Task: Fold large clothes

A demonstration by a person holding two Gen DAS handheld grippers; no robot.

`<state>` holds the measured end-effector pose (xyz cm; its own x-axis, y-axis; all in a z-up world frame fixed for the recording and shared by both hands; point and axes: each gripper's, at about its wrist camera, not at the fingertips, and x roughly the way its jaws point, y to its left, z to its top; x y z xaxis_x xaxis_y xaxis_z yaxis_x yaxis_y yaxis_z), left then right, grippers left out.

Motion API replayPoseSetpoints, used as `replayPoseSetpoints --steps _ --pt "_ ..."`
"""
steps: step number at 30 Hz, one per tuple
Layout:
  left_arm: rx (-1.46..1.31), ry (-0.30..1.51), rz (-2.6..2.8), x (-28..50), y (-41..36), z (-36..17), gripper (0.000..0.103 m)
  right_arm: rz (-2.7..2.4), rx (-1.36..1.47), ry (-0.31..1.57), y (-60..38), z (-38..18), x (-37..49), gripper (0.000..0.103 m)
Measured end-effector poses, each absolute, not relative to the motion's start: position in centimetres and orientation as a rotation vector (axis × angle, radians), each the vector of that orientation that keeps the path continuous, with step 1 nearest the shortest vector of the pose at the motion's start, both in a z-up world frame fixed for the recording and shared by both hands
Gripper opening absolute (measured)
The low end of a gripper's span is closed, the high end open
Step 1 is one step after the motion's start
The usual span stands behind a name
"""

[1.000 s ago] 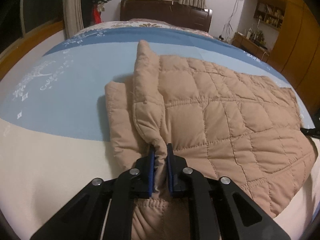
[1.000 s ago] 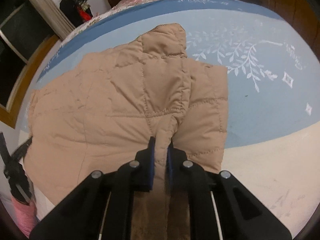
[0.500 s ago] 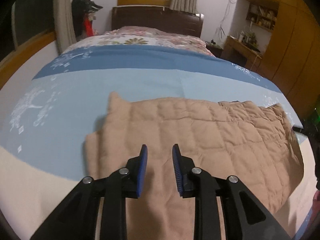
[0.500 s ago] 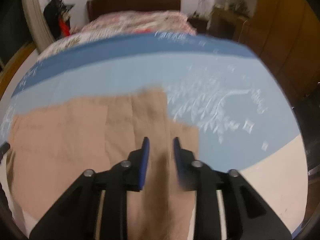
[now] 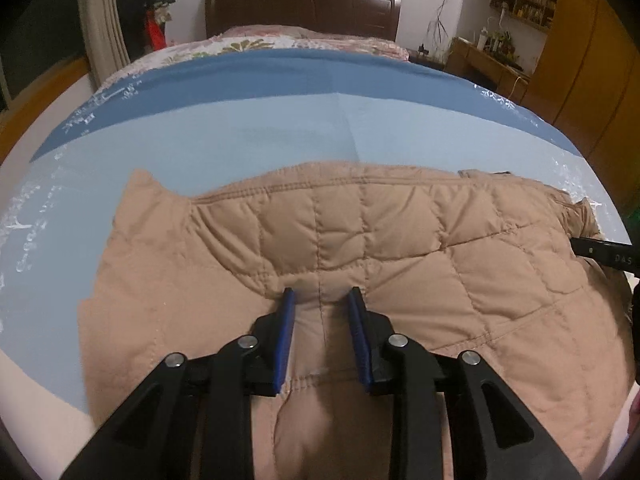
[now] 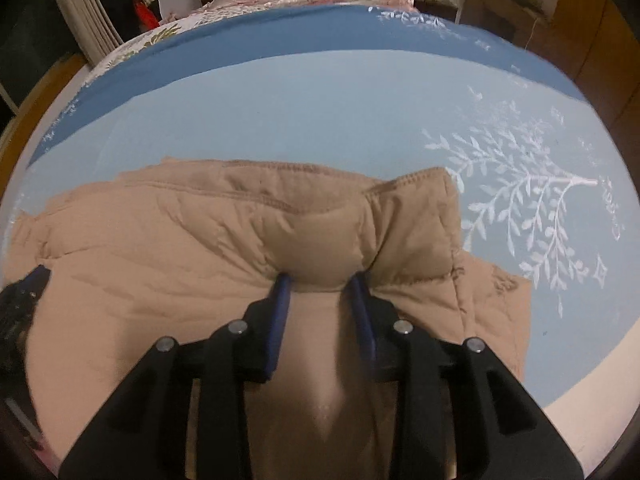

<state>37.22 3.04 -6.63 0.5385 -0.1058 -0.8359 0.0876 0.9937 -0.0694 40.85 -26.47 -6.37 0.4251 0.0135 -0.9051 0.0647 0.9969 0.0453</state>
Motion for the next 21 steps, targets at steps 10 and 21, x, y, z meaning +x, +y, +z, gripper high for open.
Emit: replayPoseSetpoints --steps 10,21 --pt "-0.044 0.912 -0.078 33.1 5.2 -2.8 0.026 0.101 0.117 1.087 -26.7 -2.3 35.1 0.036" --pt "0.033 0.928 -0.179 23.8 0.6 -4.0 0.028 0.189 -0.056 1.104 -21.0 -3.4 25.9 0.036"
